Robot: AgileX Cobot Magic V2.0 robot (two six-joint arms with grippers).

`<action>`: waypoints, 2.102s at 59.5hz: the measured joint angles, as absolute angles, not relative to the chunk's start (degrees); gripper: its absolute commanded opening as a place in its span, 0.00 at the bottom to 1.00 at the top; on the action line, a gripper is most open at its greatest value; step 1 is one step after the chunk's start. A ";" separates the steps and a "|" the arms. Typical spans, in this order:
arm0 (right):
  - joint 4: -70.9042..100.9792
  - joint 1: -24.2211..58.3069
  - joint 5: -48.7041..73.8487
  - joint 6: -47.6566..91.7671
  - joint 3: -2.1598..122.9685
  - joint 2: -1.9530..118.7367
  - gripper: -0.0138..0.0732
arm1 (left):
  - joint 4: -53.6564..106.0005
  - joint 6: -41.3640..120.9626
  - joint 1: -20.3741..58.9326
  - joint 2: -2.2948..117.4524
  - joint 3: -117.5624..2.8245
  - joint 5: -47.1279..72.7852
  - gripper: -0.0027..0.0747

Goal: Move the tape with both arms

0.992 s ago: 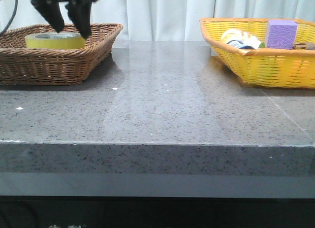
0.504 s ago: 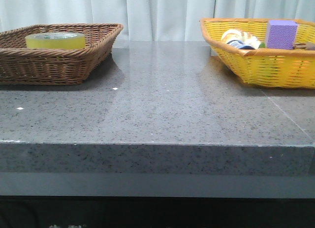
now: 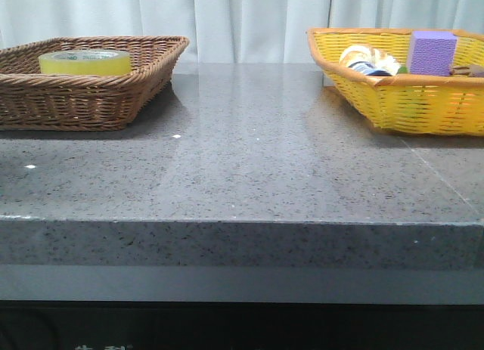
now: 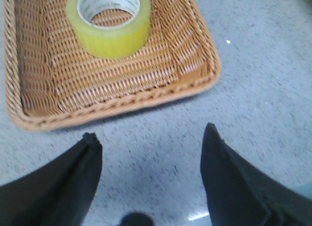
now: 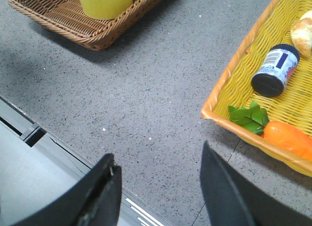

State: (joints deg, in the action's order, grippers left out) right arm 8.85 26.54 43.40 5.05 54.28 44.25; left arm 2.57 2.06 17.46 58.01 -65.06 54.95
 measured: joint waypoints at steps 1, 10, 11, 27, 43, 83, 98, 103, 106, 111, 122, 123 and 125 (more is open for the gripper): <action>8.85 26.54 43.40 5.05 54.28 44.25 0.62 | 2.94 2.06 17.46 56.72 -63.62 54.35 0.60; 8.94 26.54 43.48 5.05 54.28 44.25 0.62 | 4.49 2.06 17.46 48.52 -54.97 49.90 0.60; 8.94 26.54 43.48 5.05 54.28 44.25 0.62 | 4.49 2.06 17.46 47.43 -53.93 49.38 0.60; 8.71 26.54 44.04 5.05 54.28 44.25 0.59 | 4.78 2.06 17.46 36.91 -46.25 46.05 0.60; 7.78 26.54 44.14 4.00 54.28 44.25 0.50 | 4.82 1.53 17.46 36.09 -45.90 45.83 0.60; 7.65 26.54 44.77 3.72 53.71 46.39 0.08 | 4.82 1.28 17.46 36.09 -45.77 44.67 0.01; 7.65 26.54 44.77 3.72 53.66 47.59 0.08 | 4.82 1.28 17.46 36.09 -45.77 44.67 0.01; 7.65 26.54 44.77 3.72 53.66 47.68 0.08 | 4.82 1.28 17.46 35.98 -45.64 44.63 0.01; 7.65 26.54 44.77 3.72 53.66 47.68 0.08 | 4.82 1.28 17.46 35.33 -45.39 44.52 0.01; 7.65 26.54 44.77 3.72 53.66 47.68 0.08 | 4.47 1.28 16.99 33.24 -44.27 44.12 0.01; 7.65 26.54 44.77 3.72 53.66 47.68 0.08 | 1.73 1.28 10.99 22.58 -36.48 37.51 0.01; 7.65 26.54 44.77 3.72 53.66 47.68 0.08 | 1.73 1.28 10.09 21.67 -35.70 36.97 0.01; 7.65 26.54 44.77 3.72 53.66 47.68 0.08 | 1.61 1.28 8.98 19.49 -34.14 35.98 0.01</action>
